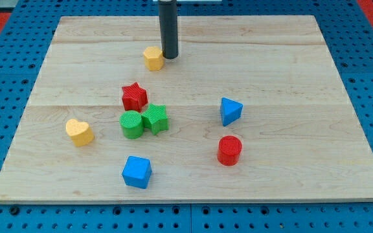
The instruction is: Separate the green star and green circle
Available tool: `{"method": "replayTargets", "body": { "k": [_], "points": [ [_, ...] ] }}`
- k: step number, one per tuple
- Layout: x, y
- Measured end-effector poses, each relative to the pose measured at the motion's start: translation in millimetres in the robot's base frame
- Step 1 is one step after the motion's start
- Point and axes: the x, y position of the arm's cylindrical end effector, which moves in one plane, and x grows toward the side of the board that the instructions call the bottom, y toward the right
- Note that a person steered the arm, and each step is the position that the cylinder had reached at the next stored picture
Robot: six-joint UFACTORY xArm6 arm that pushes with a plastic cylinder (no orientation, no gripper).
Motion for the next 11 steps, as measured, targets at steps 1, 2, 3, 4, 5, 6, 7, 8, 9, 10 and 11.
{"method": "replayTargets", "body": {
  "k": [1,2,3,4,5,6,7,8,9,10,11],
  "points": [
    [28,13],
    [73,18],
    [113,17],
    [147,3],
    [147,-1],
    [150,5],
    [187,32],
    [217,20],
    [217,-23],
    [217,-50],
    [200,-59]
  ]
}}
